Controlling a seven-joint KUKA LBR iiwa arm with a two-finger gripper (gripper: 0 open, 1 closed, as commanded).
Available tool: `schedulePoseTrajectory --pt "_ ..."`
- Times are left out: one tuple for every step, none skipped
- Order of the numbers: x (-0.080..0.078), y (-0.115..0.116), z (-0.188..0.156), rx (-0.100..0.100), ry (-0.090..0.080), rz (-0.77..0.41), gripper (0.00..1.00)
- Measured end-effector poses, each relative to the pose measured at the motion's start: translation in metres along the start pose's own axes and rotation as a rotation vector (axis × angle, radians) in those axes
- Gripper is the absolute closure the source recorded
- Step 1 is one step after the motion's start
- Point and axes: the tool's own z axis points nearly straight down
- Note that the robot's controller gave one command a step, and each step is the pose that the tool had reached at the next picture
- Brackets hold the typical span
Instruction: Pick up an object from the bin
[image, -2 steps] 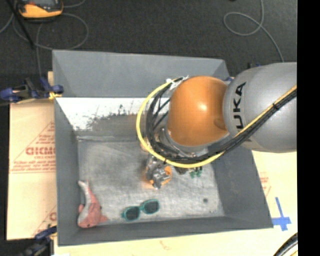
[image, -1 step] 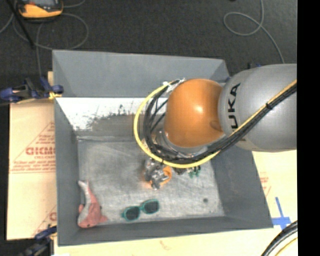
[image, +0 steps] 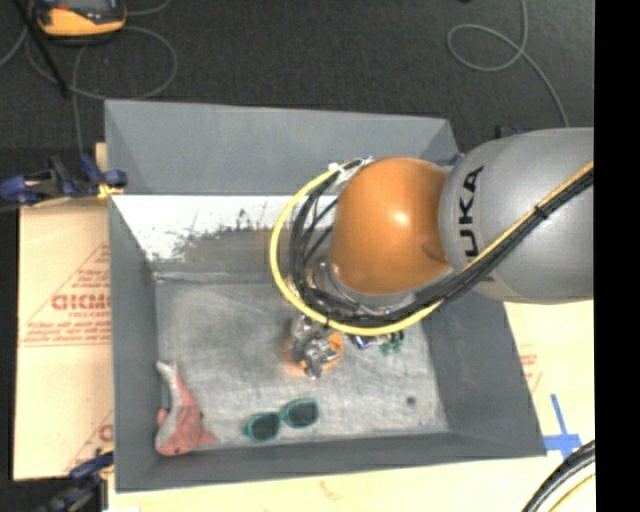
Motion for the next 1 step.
schedulePoseTrajectory --pt "-0.0119 0.0052 -0.0457 -0.002 0.003 -0.112 1.00"
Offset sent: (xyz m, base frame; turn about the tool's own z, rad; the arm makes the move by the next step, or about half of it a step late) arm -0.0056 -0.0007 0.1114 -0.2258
